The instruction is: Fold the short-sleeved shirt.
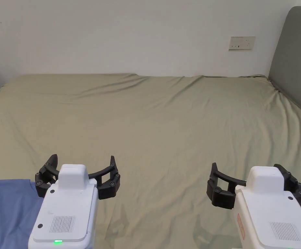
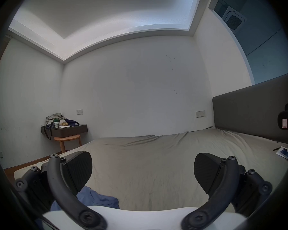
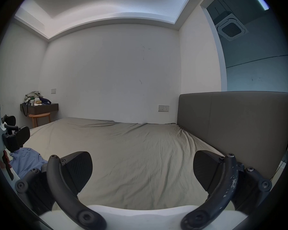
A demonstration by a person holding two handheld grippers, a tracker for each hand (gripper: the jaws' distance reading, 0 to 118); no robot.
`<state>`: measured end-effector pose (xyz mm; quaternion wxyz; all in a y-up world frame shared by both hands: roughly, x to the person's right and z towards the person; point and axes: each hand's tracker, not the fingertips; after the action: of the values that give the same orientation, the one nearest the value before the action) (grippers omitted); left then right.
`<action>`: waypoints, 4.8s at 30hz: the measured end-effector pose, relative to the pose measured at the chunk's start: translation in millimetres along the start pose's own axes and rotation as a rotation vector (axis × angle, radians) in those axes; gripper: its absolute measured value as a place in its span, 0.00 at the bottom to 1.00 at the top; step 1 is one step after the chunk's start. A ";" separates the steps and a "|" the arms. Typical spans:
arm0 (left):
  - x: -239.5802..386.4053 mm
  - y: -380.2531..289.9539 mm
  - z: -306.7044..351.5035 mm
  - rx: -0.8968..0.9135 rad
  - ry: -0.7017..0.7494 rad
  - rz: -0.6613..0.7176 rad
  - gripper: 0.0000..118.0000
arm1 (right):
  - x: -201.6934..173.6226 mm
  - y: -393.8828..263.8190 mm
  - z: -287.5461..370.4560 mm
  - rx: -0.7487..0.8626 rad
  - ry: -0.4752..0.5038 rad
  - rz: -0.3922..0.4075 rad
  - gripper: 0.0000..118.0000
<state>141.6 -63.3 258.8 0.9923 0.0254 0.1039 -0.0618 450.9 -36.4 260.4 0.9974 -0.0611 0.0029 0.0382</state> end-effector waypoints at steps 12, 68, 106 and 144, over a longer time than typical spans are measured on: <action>2.3 5.1 -0.7 -0.039 -0.016 0.024 0.00 | 0.7 7.3 2.1 -0.029 0.019 0.008 0.05; -222.9 -184.4 -52.0 -1.149 0.254 0.317 0.69 | -192.8 -3.5 -47.6 -0.067 0.481 0.128 0.01; -0.2 189.8 -82.3 -0.362 -0.580 0.233 0.05 | 26.5 24.1 3.0 0.040 0.105 0.028 0.01; 85.0 51.5 -39.3 -0.390 -0.451 0.130 0.96 | 75.8 23.3 11.3 0.008 -0.045 -0.021 0.01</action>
<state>222.7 -19.8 204.5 0.9784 -0.1733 -0.1111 0.0187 524.7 -6.2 267.9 0.9978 -0.0561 -0.0200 0.0290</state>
